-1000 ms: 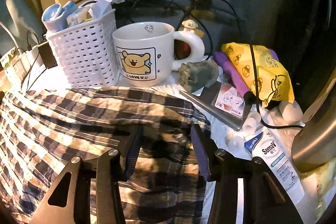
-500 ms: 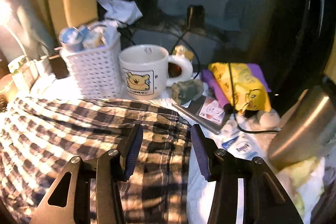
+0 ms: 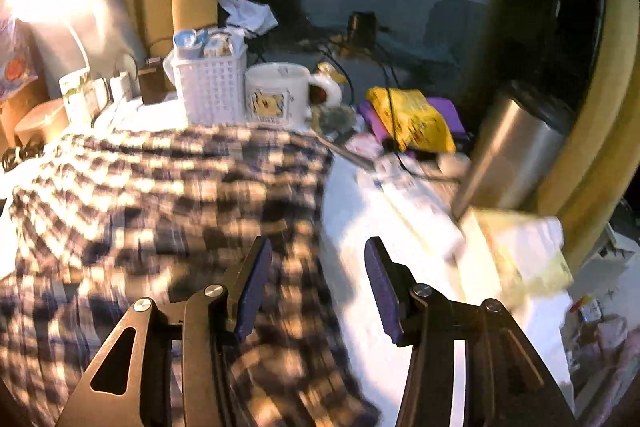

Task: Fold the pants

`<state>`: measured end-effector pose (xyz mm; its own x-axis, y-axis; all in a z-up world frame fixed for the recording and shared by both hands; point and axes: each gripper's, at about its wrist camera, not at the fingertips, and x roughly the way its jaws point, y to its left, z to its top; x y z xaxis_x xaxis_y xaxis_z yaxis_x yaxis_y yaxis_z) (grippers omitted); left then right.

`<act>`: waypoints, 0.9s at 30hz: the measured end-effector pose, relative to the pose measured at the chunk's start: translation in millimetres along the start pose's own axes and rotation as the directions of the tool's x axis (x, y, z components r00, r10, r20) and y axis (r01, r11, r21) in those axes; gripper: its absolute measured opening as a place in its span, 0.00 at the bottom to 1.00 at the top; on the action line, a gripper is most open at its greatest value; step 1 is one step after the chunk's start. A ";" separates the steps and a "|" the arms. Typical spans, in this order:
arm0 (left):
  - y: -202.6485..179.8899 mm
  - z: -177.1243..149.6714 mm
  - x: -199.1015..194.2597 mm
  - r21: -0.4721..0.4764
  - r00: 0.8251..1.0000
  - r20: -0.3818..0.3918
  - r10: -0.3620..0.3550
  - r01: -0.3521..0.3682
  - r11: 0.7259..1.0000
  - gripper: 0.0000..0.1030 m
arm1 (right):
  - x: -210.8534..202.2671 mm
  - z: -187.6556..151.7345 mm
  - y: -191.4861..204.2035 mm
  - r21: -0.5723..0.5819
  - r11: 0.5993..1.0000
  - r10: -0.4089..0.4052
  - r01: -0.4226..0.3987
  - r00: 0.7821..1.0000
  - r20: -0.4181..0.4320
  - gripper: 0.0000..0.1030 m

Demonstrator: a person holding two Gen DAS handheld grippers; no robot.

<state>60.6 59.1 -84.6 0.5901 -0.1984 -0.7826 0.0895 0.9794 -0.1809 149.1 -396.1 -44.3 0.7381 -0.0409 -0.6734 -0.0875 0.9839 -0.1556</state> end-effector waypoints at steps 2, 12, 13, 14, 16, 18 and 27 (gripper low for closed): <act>-3.4 -11.7 -2.2 -0.003 1.000 -0.009 -0.006 0.006 1.000 0.73 | -7.0 -13.8 -6.9 0.010 1.000 -0.001 0.002 1.000 -0.014 0.53; -16.4 -40.4 -0.2 0.037 0.999 -0.023 -0.037 0.038 0.999 0.73 | -21.7 -62.3 -34.9 0.067 0.997 0.029 -0.025 0.998 -0.061 0.60; -17.5 -41.5 0.0 0.043 0.999 -0.014 -0.030 0.031 0.999 0.73 | -21.3 -66.2 -35.1 0.069 0.997 0.043 -0.039 0.997 -0.068 0.60; -18.6 -42.2 0.7 0.053 1.000 -0.004 -0.023 0.023 0.998 0.72 | -20.4 -70.3 -34.8 0.070 0.996 0.059 -0.054 0.995 -0.077 0.60; -21.3 -42.7 2.1 0.068 1.000 0.013 0.003 -0.004 0.998 0.50 | -18.0 -78.0 -33.0 0.069 0.995 0.079 -0.072 0.992 -0.096 0.60; -21.5 -39.6 4.2 0.074 0.999 0.020 0.031 -0.032 0.997 0.21 | -13.6 -83.3 -30.9 0.074 0.994 0.093 -0.085 0.989 -0.111 0.60; -18.7 -1.1 -9.3 0.071 0.994 0.094 0.046 -0.053 0.996 0.04 | -23.4 -75.5 -14.4 0.064 0.994 0.095 -0.091 0.992 -0.077 0.17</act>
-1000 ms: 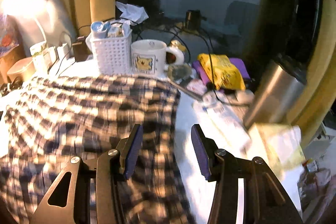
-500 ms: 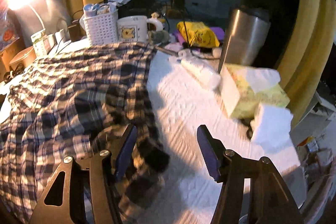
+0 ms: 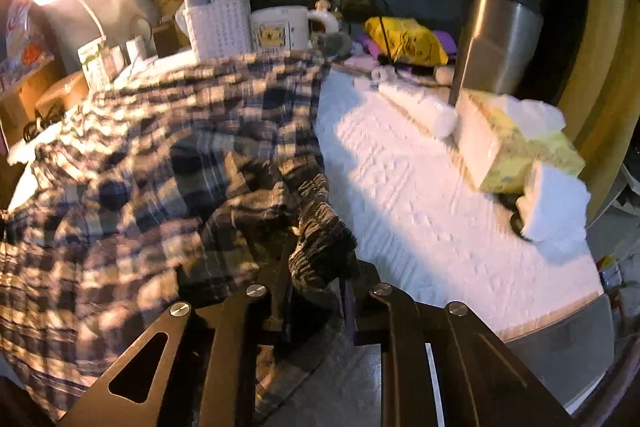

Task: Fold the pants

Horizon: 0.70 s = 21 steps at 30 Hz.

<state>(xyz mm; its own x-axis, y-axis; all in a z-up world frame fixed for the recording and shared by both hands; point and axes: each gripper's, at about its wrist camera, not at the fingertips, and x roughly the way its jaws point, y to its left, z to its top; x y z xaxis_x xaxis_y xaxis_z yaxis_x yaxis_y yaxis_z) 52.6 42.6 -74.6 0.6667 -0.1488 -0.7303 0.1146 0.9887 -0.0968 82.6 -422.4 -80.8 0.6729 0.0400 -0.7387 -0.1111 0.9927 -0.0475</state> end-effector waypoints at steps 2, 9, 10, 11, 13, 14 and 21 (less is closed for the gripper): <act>4.6 18.8 -4.2 0.015 0.999 0.034 0.016 -0.017 1.000 0.04 | -15.8 7.5 4.1 -0.007 1.000 -0.002 0.003 0.999 0.040 0.16; 19.8 71.5 2.6 0.051 0.994 0.089 0.065 -0.070 0.996 0.04 | -55.3 26.2 12.1 0.020 1.000 -0.011 0.008 0.991 0.135 0.15; 23.1 75.0 10.5 0.053 0.995 0.074 0.068 -0.072 0.996 0.04 | -56.0 26.0 12.8 0.025 1.000 -0.021 0.018 0.990 0.137 0.15; 28.2 75.7 19.6 0.053 0.996 0.053 0.067 -0.070 0.996 0.04 | -55.1 24.0 12.5 0.034 0.999 -0.033 0.028 0.990 0.134 0.15; 34.0 73.5 36.7 0.055 0.998 0.005 0.062 -0.062 0.997 0.04 | -48.7 16.9 9.5 0.061 0.997 -0.047 0.040 0.993 0.112 0.15; 36.4 70.1 45.4 0.051 0.998 -0.016 0.061 -0.060 0.997 0.04 | -42.7 11.2 7.9 0.073 0.996 -0.061 0.054 0.994 0.092 0.15; 41.7 35.7 64.7 0.028 0.994 -0.101 0.036 -0.033 0.999 0.10 | -10.8 -27.9 0.3 0.109 0.987 -0.117 0.118 0.993 -0.014 0.15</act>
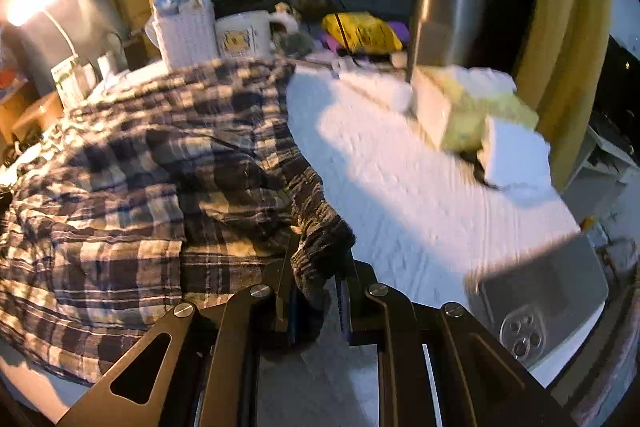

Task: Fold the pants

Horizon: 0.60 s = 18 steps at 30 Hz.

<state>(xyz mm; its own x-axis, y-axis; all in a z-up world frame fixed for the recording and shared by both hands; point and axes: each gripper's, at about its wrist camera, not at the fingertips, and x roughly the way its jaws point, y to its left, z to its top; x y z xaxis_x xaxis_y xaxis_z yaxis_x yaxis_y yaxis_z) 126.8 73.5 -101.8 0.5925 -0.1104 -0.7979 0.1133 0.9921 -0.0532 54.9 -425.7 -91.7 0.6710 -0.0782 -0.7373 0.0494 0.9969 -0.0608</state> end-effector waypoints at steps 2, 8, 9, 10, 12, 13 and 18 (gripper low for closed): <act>1.0 -8.4 -6.1 -0.007 1.000 -0.002 0.005 -0.005 1.000 0.18 | 0.4 -1.9 0.2 -0.010 1.000 -0.017 0.017 1.000 -0.001 0.15; 11.2 -33.6 -44.0 -0.039 0.995 0.057 0.082 -0.080 0.996 0.56 | -3.1 4.6 1.6 -0.036 0.999 -0.026 0.026 1.000 0.008 0.15; 10.2 -39.0 -52.1 -0.045 0.995 0.065 0.074 -0.071 0.996 0.56 | -4.7 5.4 1.9 -0.037 0.999 -0.021 0.022 1.000 0.011 0.15; 7.9 -43.7 -57.9 -0.047 0.995 0.074 0.064 -0.060 0.997 0.56 | -6.7 6.4 2.4 -0.042 0.999 -0.020 0.020 1.000 0.015 0.15; -1.2 -55.8 -70.5 -0.051 0.994 0.100 0.040 -0.035 0.998 0.56 | -11.4 7.4 3.5 -0.053 0.998 -0.020 0.021 0.999 0.025 0.18; -7.1 -61.9 -74.7 -0.053 0.993 0.111 0.032 -0.027 0.998 0.57 | -14.5 8.5 3.8 -0.055 0.998 -0.022 0.023 0.999 0.032 0.19; -46.2 -86.2 -85.5 -0.005 0.990 0.138 -0.023 0.024 1.000 0.57 | -30.7 10.8 5.5 -0.060 0.998 -0.028 0.033 0.997 0.074 0.64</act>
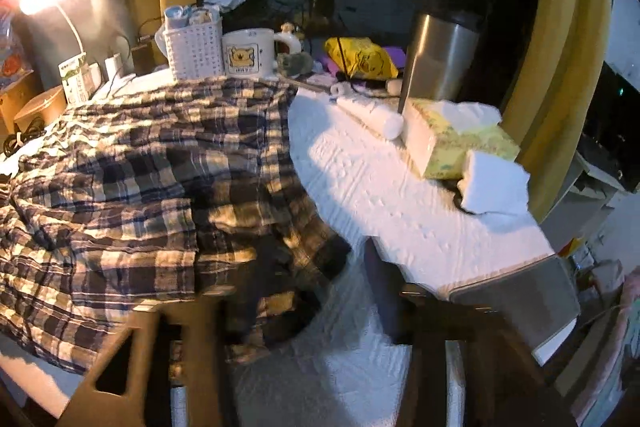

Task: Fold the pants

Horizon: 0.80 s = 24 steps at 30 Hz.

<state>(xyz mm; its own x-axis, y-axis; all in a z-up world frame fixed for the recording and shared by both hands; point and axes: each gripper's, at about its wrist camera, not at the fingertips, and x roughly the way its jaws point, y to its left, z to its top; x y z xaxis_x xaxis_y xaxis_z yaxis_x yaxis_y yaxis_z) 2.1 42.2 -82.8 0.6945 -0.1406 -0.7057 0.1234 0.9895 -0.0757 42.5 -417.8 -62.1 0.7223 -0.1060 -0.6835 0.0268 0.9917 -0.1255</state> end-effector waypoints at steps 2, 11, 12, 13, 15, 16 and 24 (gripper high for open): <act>-13.2 -4.1 -1.6 -0.002 0.999 -0.001 -0.048 0.048 0.999 0.57 | -7.5 1.6 1.3 -0.009 1.000 0.005 -0.005 1.000 0.017 0.65; -60.7 -20.3 12.8 0.110 0.996 -0.056 -0.074 0.079 0.991 0.57 | -19.2 -0.5 23.4 -0.094 0.990 0.115 -0.107 0.989 0.088 0.63; -60.6 -22.4 18.0 0.109 0.995 -0.081 -0.060 0.069 0.992 0.57 | -15.7 -2.4 27.7 -0.104 0.986 0.141 -0.133 0.987 0.080 0.55; -58.3 -25.5 23.1 0.101 0.993 -0.104 -0.052 0.062 0.993 0.57 | -10.9 -5.1 31.8 -0.115 0.981 0.163 -0.155 0.985 0.063 0.52; -56.0 -30.2 21.6 0.106 0.994 -0.092 -0.055 0.065 0.992 0.57 | -0.7 -11.4 38.6 -0.121 0.977 0.182 -0.177 0.983 0.028 0.52; -55.4 -31.8 21.0 0.114 0.995 -0.093 -0.042 0.053 0.992 0.57 | 6.6 -15.1 39.3 -0.112 0.976 0.189 -0.187 0.982 0.004 0.52; -36.8 -43.7 9.3 0.107 0.996 -0.087 -0.023 0.032 0.994 0.58 | 17.9 -32.8 31.2 -0.080 0.985 0.145 -0.152 0.986 -0.077 0.51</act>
<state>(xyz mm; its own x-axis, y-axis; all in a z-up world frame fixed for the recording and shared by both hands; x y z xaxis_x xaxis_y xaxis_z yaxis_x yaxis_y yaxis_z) -26.9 6.0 -117.4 0.6269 -0.1594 -0.7626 0.2209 0.9750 -0.0222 33.6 -391.2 -101.9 0.6630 0.0341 -0.7479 -0.1386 0.9873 -0.0779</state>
